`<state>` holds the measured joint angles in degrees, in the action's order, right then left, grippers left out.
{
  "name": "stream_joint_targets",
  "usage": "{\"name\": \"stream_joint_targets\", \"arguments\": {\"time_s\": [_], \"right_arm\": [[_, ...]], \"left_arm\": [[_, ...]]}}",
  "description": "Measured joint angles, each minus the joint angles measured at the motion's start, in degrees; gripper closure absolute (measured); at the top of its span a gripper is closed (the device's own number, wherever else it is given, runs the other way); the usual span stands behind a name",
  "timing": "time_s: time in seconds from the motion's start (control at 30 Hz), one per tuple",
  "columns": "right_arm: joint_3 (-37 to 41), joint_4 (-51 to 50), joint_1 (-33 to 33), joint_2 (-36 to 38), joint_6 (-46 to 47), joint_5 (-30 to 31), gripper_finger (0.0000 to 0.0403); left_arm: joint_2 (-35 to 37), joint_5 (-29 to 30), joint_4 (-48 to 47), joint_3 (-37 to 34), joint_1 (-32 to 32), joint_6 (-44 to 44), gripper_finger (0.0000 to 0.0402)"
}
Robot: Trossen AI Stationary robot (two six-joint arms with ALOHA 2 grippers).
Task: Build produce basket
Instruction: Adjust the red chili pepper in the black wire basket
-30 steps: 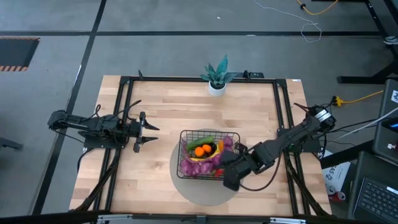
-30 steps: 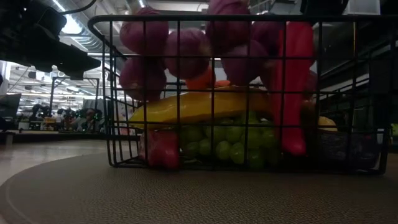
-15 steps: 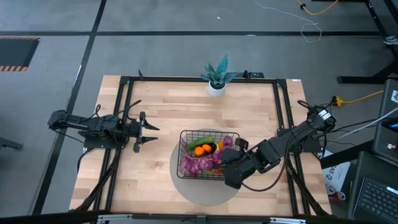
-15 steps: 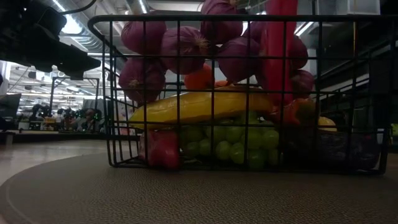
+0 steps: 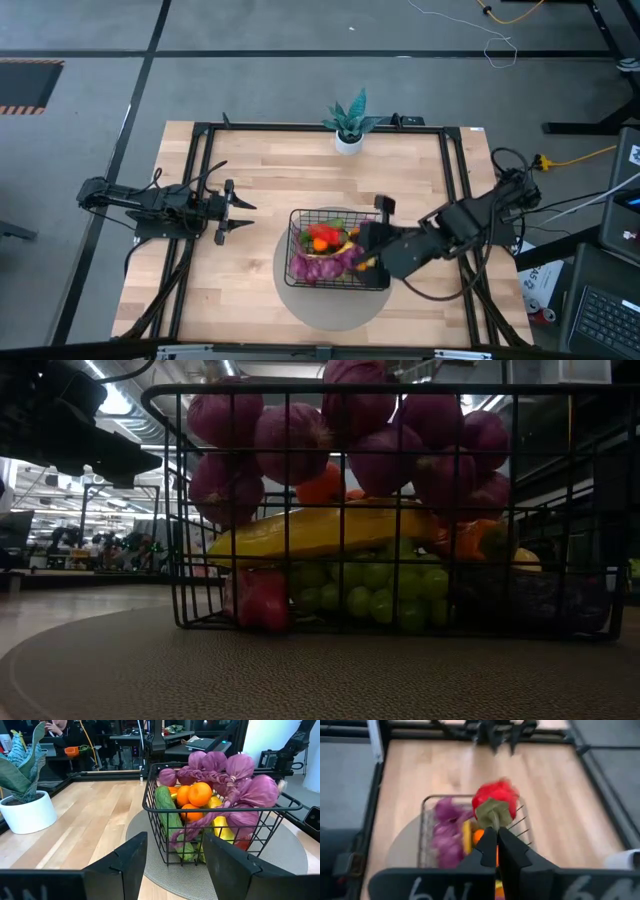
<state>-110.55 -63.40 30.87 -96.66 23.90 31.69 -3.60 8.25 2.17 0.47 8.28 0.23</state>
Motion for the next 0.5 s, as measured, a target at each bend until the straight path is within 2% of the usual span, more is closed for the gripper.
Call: {"name": "stream_joint_targets", "arguments": {"time_s": [0.2, 0.5], "right_arm": [[-1.2, 0.9, -3.7, -0.1, -4.9, 0.9, 0.0401], [3.9, 3.6, -8.8, -0.5, -6.6, -4.7, 0.0401]], "left_arm": [[0.0, 0.0, 0.0, 0.0, 0.0, 0.0, 0.0214], [0.0, 0.0, 0.0, 0.0, 0.0, 0.0, 0.0214]]}}
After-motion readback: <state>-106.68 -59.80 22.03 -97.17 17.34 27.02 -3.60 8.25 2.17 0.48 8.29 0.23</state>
